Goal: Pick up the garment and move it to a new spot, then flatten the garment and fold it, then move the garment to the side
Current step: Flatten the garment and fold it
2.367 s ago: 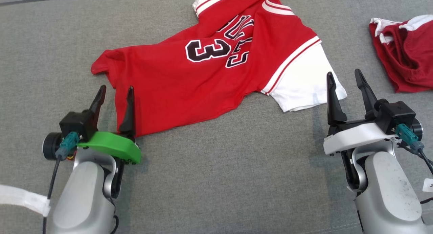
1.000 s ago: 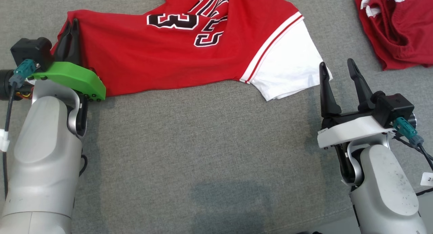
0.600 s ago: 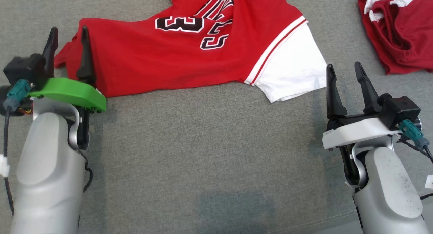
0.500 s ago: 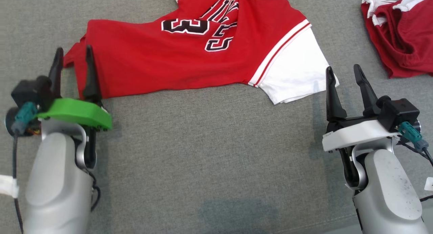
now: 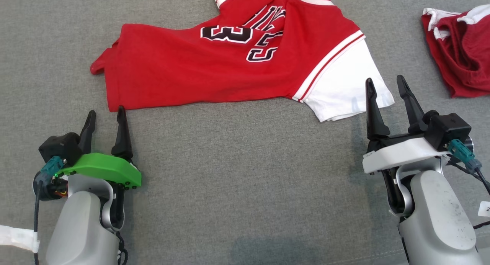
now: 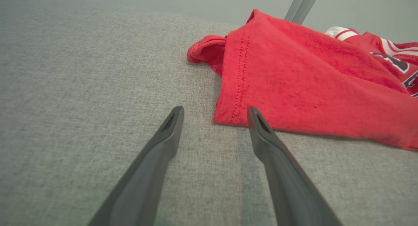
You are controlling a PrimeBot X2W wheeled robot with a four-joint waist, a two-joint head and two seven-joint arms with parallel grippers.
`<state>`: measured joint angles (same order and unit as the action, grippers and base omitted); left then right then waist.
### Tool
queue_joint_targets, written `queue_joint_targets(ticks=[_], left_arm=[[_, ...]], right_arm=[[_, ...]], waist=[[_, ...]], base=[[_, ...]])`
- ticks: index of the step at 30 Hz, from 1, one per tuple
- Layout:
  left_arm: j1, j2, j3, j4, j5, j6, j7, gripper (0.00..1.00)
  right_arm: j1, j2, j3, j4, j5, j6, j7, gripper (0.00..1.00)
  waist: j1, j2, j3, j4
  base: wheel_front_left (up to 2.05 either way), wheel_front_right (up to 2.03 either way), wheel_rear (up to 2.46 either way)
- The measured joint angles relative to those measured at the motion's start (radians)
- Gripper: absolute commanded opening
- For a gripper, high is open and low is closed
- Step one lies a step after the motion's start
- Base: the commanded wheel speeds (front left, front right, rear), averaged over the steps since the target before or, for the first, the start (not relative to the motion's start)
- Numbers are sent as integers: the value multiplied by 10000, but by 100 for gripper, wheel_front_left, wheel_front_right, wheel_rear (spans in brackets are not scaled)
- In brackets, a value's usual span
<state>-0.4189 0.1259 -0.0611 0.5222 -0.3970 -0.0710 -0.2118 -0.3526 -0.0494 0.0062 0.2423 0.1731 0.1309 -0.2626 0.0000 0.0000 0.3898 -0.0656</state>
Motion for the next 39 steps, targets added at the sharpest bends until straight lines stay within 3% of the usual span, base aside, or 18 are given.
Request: queue_joint_targets(ticks=[5,6,7,9,15,20,28,34,39], left_arm=[[-280,134,12,399,-92,0,58,100],[-335,142,8,504,-161,-8,90,90],[-398,151,-13,612,-174,-10,100,46],[-525,199,-54,815,-173,-42,130,0],[-610,255,-343,1041,-140,-182,71,0],[-152,265,-516,466,-10,-255,-125,0],[1761,562,-688,-2169,31,-125,324,0],[3849,757,-757,-4782,-75,372,1544,0],[4678,757,-788,-5478,-418,546,2232,0]], right_arm=[[0,-2,-59,25,0,0,0,100],[1,-2,-73,25,0,0,0,100],[3,-2,-96,27,0,0,0,100],[5,-4,-98,36,0,0,-2,100],[52,-2,-199,73,4,0,-2,100],[146,-2,-284,109,15,0,-2,100],[484,0,-500,174,0,0,-2,100],[850,4,-713,184,-98,0,-2,100],[932,2,-729,224,-111,0,-2,100]], waist=[[0,0,62,-248],[0,0,73,-297],[0,0,83,-343],[0,0,97,-428],[0,0,-9,-467],[0,0,-226,-280],[0,0,-705,176],[0,0,-1039,497],[0,0,-1186,559]], base=[[0,0,0],[0,0,0],[0,0,0],[0,0,0],[0,0,0],[0,0,0],[0,0,0],[0,0,0],[0,0,0]])
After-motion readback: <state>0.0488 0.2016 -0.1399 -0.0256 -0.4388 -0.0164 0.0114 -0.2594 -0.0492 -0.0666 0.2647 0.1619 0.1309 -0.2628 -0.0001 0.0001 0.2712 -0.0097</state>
